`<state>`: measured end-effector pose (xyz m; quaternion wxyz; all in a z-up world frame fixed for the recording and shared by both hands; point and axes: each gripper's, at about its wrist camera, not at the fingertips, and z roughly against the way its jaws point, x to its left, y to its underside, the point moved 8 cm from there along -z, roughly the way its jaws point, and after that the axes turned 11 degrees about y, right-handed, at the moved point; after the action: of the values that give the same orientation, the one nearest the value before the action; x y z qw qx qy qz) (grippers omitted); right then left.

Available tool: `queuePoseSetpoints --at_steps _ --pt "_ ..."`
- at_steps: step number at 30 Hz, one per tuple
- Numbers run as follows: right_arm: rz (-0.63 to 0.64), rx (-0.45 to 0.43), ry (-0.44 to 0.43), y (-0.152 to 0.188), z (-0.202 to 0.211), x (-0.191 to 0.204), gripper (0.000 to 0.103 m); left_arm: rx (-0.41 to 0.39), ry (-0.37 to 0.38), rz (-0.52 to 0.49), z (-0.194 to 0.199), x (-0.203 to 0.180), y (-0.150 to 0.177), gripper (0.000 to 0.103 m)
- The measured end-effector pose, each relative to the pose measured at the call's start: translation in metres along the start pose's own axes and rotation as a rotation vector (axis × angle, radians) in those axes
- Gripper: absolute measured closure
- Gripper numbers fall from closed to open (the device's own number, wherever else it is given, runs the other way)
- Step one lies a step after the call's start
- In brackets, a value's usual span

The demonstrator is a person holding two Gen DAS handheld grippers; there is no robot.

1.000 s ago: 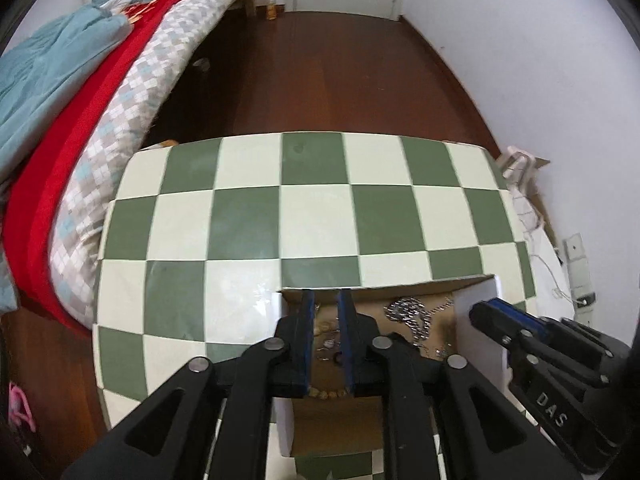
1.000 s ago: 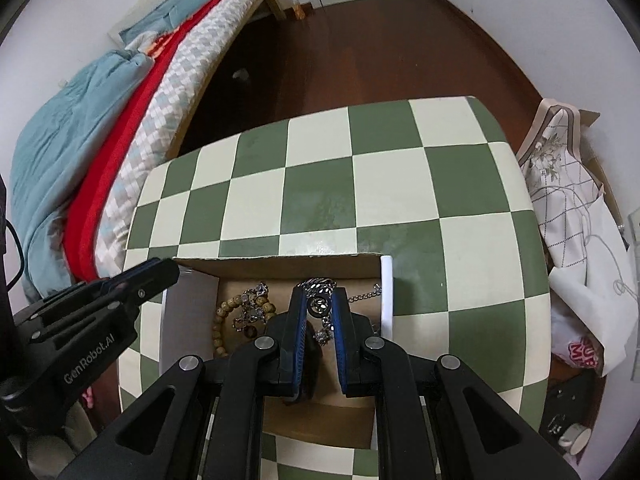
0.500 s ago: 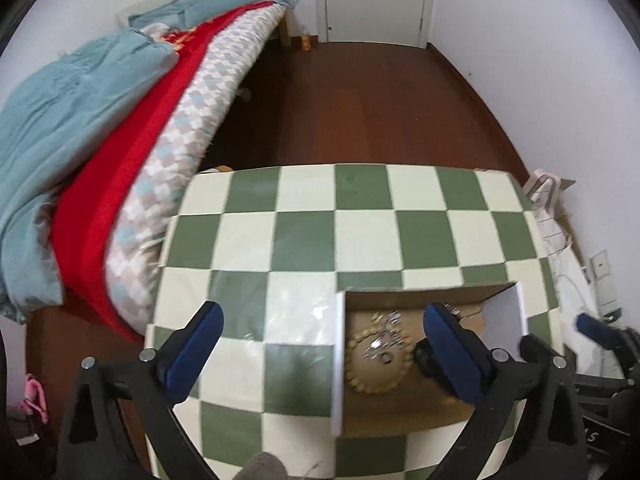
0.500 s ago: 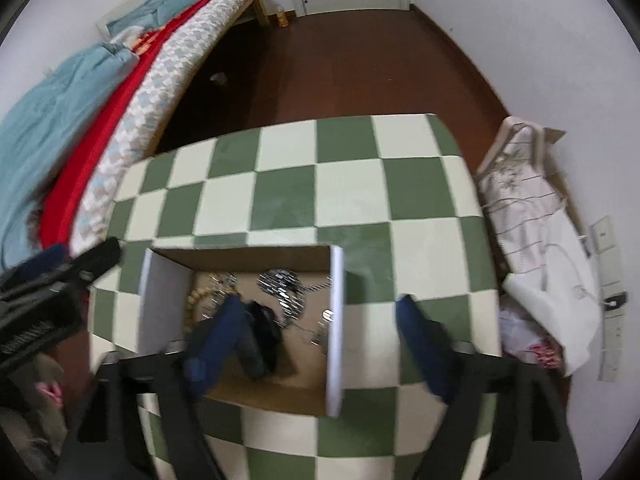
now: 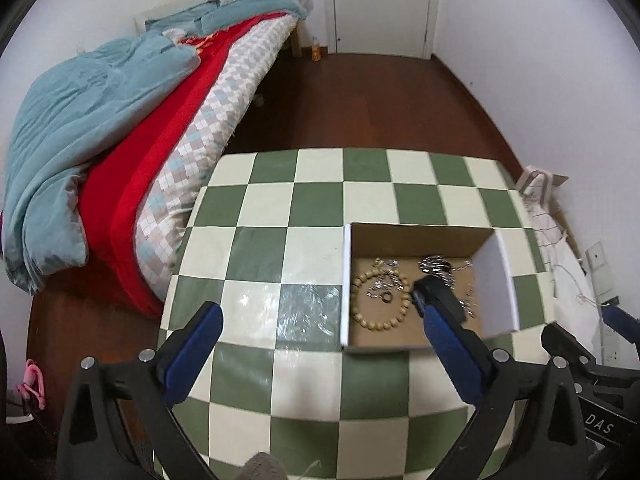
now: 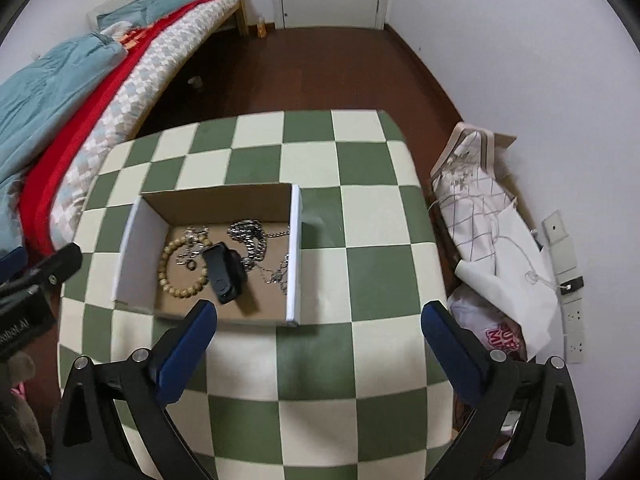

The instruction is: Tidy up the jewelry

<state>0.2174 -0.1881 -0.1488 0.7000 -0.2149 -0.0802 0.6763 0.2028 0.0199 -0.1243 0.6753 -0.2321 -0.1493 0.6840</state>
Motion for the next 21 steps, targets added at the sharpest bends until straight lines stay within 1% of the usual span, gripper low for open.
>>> queuePoseSetpoints --at_steps 6,13,18,21 --pt "-0.001 -0.087 0.012 0.009 0.06 -0.012 0.0 -0.1 0.004 -0.01 0.06 -0.011 0.01 0.001" --pt "-0.025 -0.189 0.025 0.023 0.131 -0.034 0.0 -0.196 0.015 -0.018 0.125 -0.02 0.019 0.001" --pt "-0.033 -0.237 0.011 0.032 0.172 -0.043 0.0 -0.24 0.026 -0.026 0.163 -0.025 0.023 0.001" --pt "-0.032 -0.275 0.01 0.037 0.202 -0.047 0.0 -0.261 0.034 -0.013 0.184 -0.026 0.027 0.001"
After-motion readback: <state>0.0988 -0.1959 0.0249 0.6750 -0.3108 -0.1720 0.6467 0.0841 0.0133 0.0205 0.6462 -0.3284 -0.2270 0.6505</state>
